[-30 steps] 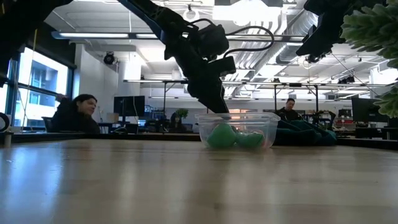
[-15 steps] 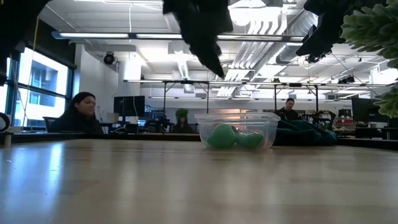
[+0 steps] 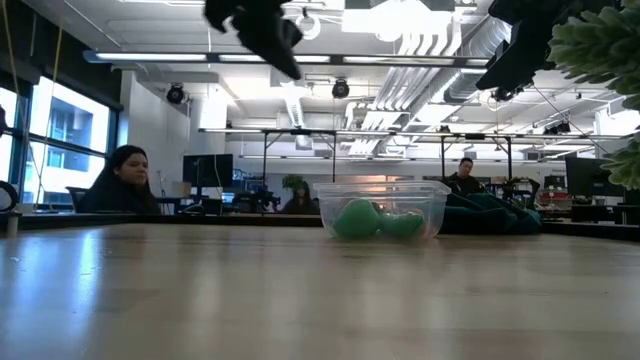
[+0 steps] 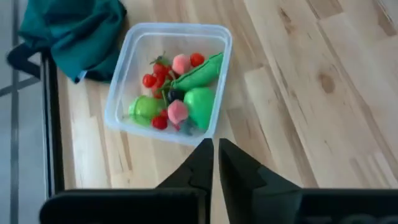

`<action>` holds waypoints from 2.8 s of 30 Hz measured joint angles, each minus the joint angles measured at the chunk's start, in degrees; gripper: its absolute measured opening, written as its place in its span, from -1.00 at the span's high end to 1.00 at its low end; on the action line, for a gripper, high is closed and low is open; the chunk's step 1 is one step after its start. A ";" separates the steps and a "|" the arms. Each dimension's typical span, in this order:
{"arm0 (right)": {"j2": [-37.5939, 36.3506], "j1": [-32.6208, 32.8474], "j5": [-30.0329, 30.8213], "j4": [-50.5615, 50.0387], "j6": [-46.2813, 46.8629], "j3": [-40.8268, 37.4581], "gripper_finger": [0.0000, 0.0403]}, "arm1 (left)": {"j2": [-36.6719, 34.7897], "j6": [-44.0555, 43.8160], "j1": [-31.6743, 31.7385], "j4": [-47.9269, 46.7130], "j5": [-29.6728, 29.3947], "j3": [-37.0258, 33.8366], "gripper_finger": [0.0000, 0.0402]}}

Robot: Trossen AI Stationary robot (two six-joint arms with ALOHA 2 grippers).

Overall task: Pick and placing Produce into tupperware
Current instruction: Return to Home Position

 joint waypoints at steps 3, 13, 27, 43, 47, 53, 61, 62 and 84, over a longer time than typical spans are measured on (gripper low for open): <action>0.00 0.00 -0.02 -0.02 0.00 0.00 0.88 | -7.26 -0.38 0.35 7.47 0.38 -10.17 0.90; -0.02 -0.02 0.00 -0.12 0.02 0.00 0.88 | -33.41 2.13 5.52 37.23 10.36 -37.92 0.97; 0.00 -0.02 0.00 -0.05 0.01 0.00 0.88 | -57.52 -0.05 13.60 41.86 18.35 -55.53 1.00; 0.00 -0.02 -0.02 -0.02 0.00 0.00 0.88 | -74.97 -11.17 13.58 58.81 14.71 -74.64 1.00; 0.00 -0.02 -0.02 -0.02 0.00 -0.02 0.88 | -75.65 -11.96 13.58 58.66 13.91 -75.73 1.00; 0.00 -0.02 -0.02 -0.02 0.00 0.00 0.88 | -76.52 -12.03 13.58 57.68 13.91 -76.31 1.00; -0.01 -0.02 -0.01 -0.03 0.01 -0.01 0.88 | -79.56 -11.59 13.56 53.44 12.93 -76.31 1.00; 0.00 0.00 0.00 -0.02 0.02 0.00 0.88 | -80.27 -11.57 13.56 52.55 12.44 -76.31 1.00; -0.02 -0.02 0.00 -0.02 0.00 0.00 0.88 | -88.45 -11.39 13.56 38.48 5.42 -76.53 1.00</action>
